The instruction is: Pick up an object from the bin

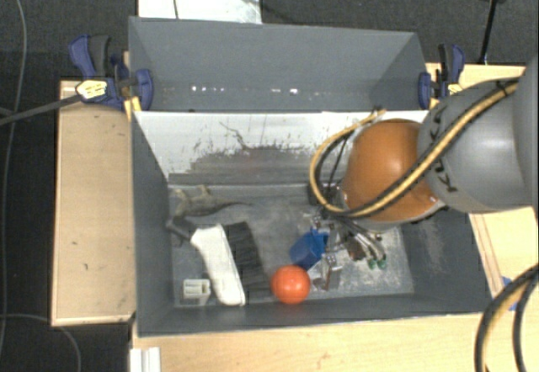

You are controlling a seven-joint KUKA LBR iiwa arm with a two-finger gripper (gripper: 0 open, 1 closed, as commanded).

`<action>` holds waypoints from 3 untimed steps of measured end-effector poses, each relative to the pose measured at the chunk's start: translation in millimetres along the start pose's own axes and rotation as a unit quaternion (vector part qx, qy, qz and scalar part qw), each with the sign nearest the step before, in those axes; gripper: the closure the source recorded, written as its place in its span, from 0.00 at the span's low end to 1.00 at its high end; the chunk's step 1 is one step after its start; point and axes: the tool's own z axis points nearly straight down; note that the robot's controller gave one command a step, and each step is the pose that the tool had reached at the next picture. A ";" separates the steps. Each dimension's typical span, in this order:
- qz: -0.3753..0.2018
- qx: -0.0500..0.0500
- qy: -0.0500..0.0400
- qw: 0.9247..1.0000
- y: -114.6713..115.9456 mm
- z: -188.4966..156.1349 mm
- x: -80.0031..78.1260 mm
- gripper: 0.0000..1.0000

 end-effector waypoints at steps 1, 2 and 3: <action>-0.089 0.000 -0.003 0.996 -2.7 15.3 -1.0 1.00; -0.088 0.000 -0.003 0.996 -2.7 15.3 -1.2 1.00; -0.088 -0.001 0.001 0.996 -7.6 -25.2 2.0 1.00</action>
Offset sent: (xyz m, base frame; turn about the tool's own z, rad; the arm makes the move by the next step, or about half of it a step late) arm 0.0000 0.0000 0.0000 0.0000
